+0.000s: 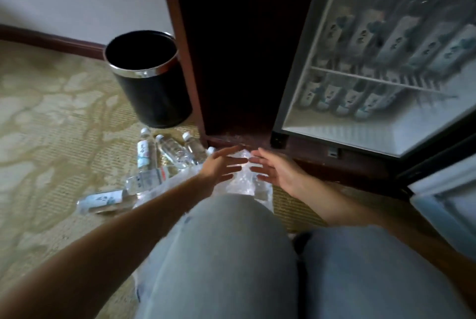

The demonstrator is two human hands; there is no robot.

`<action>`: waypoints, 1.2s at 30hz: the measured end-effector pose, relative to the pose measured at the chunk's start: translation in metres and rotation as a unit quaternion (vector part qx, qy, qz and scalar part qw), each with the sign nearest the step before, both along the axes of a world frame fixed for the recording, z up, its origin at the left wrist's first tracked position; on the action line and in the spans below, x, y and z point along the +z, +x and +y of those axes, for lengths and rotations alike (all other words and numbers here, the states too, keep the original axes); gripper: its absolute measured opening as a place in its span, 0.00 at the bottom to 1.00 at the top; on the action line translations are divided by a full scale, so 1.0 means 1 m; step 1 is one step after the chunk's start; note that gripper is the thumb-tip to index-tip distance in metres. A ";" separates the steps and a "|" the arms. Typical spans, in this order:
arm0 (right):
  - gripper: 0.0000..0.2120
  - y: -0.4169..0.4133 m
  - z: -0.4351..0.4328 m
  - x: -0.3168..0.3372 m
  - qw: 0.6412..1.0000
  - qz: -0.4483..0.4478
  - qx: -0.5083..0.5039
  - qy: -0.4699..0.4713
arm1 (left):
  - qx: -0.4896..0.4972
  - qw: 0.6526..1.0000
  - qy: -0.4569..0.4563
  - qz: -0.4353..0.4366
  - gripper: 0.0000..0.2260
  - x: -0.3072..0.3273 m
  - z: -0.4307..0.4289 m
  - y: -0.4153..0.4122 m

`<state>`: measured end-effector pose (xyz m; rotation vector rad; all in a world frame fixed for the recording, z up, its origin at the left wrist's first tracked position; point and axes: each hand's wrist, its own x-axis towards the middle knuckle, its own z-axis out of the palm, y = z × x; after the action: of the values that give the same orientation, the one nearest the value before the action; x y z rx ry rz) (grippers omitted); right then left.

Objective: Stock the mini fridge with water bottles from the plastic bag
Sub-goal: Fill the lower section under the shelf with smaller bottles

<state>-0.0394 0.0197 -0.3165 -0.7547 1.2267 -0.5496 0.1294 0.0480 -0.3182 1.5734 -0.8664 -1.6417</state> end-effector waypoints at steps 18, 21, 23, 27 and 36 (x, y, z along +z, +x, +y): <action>0.07 0.089 -0.021 -0.088 0.912 0.188 0.261 -0.256 | 0.086 0.892 -0.187 -0.402 0.21 -0.108 0.031 0.100; 0.08 0.099 -0.041 -0.094 0.834 0.284 0.220 -0.420 | -0.063 0.887 -0.089 -0.448 0.27 -0.116 0.027 0.121; 0.09 0.096 -0.051 -0.103 0.790 0.354 0.193 -0.462 | -0.206 0.851 -0.021 -0.484 0.34 -0.123 0.030 0.130; 0.14 0.077 -0.048 -0.120 0.745 0.446 0.238 -0.436 | -0.207 0.843 -0.030 -0.495 0.32 -0.124 0.034 0.140; 0.19 0.078 -0.034 -0.108 0.739 0.402 0.318 -0.437 | -0.196 0.887 -0.002 -0.418 0.18 -0.090 0.034 0.171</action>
<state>0.0388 -0.0142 -0.4244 -2.3082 1.3185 -0.1650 0.3006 0.0823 -0.4084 2.2492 -1.7154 -1.1443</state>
